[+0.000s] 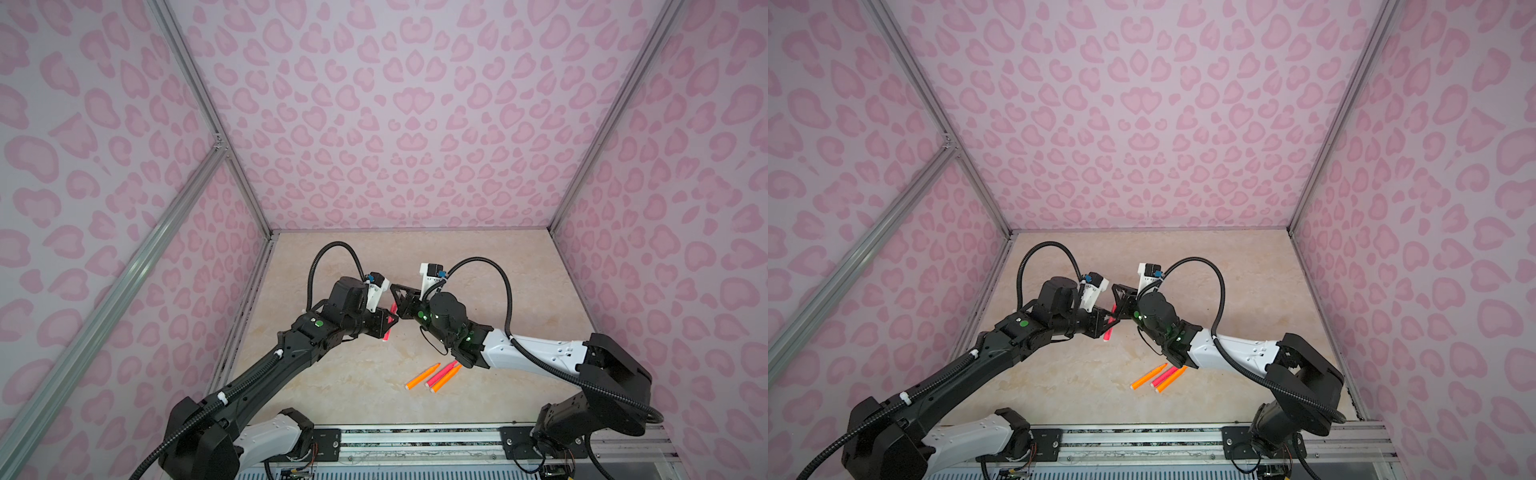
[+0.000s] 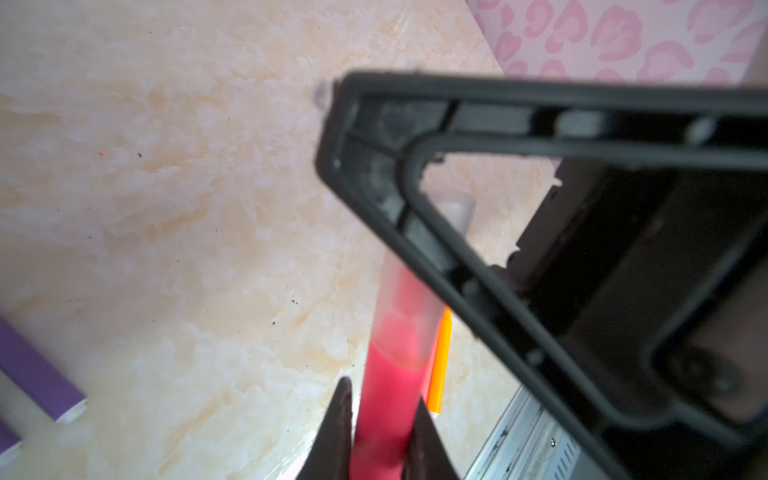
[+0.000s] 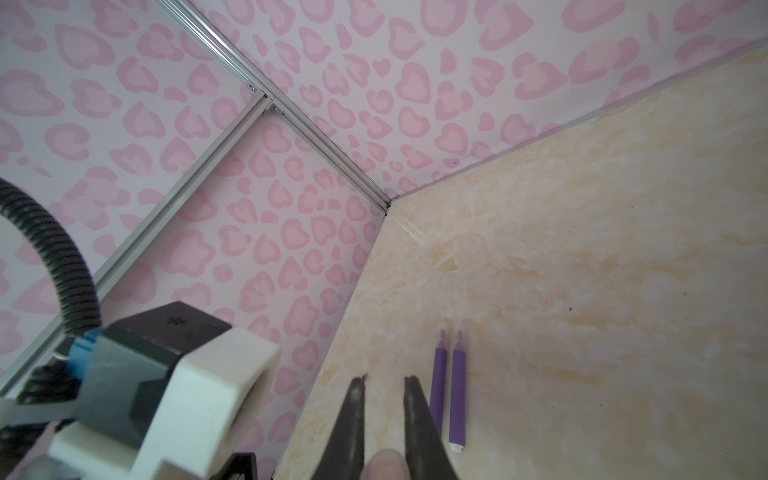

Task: Insert the pens into the pen caps
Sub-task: 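Set the capped pink highlighter down with the left gripper while the right draws back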

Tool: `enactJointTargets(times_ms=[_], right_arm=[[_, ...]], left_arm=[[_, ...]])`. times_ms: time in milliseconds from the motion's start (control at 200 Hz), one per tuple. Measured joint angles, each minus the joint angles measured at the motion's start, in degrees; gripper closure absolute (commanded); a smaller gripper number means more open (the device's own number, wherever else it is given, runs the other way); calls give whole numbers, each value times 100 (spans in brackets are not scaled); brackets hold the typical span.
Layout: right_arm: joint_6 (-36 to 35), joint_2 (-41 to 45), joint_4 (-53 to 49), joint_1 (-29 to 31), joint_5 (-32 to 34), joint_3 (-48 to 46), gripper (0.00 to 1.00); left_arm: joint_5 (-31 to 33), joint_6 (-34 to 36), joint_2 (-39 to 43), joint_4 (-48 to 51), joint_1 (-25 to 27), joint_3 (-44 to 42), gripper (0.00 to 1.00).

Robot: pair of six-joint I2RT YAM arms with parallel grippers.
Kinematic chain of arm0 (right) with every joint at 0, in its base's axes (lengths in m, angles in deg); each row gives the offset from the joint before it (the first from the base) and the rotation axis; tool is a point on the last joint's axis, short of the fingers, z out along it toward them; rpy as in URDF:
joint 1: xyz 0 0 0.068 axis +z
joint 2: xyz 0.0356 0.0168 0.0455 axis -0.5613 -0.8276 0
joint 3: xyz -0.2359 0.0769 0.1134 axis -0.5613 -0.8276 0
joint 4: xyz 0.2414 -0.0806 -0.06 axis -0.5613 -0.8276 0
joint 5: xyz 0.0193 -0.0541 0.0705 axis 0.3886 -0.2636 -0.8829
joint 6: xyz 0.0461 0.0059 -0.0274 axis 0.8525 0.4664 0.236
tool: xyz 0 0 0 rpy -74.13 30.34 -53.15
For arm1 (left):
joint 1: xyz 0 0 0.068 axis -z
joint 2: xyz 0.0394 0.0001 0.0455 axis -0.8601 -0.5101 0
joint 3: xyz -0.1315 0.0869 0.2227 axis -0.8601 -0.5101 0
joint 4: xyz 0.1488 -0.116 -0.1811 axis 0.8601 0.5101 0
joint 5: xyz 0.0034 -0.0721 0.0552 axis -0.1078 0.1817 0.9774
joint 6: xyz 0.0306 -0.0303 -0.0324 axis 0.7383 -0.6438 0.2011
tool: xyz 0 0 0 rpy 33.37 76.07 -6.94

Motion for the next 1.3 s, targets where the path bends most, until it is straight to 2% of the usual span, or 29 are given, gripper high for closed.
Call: enactJointTargets(times_ms=[110, 300, 405, 595, 770, 1300], right_arm=[[-144, 280, -651, -81, -271, -201, 51], [-234, 737, -1086, -439, -94, -466, 44], [-278, 905, -1189, -581, 9, -579, 44], [-295, 1121, -1191, -855, 192, -931, 46], [-343, 1300, -1255, -1023, 254, -890, 47], [-378, 1248, -1355, -1239, 275, -863, 48]], left_arm=[[1692, -575, -166, -717, -229, -247, 96], [2592, -922, -708, -776, -225, -490, 96], [2734, -1029, -1062, -662, -208, -363, 96], [3272, -1150, -2044, -160, -208, 400, 96], [3554, -1163, -2623, 350, -219, 809, 96], [3552, -881, -3917, 1154, -256, 1742, 97]])
